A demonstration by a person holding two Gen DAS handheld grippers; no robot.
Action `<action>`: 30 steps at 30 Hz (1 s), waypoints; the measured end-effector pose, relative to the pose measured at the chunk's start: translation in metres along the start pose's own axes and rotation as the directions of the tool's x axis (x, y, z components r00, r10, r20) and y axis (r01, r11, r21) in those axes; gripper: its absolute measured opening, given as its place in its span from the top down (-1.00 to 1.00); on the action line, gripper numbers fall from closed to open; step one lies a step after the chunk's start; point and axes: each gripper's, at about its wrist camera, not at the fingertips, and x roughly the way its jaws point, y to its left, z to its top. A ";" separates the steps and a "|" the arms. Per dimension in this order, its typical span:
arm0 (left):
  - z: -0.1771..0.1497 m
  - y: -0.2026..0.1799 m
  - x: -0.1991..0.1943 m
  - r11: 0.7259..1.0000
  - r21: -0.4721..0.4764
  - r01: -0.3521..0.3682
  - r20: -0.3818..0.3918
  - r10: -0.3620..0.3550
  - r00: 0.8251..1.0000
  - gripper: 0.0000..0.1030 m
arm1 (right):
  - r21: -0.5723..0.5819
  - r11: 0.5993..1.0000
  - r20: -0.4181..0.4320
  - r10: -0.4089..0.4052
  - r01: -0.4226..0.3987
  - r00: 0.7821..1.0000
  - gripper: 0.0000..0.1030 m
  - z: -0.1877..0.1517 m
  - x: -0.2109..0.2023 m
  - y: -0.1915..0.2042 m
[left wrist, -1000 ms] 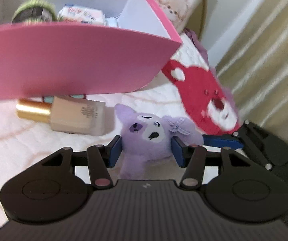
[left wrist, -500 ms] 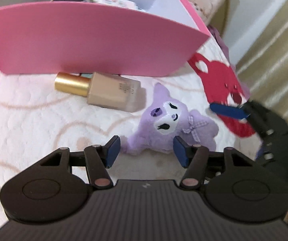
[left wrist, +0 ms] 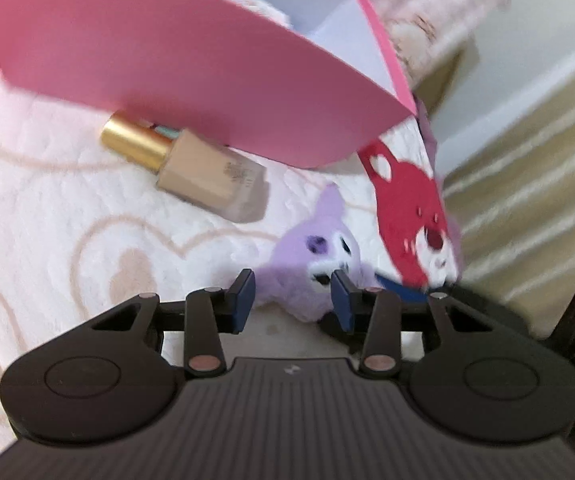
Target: Organize objects
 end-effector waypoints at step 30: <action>-0.027 -0.010 0.008 0.997 0.052 -0.052 -0.023 0.054 0.998 0.21 | 0.211 0.964 -0.122 0.194 -0.165 0.973 0.02 -0.001 -0.002 0.012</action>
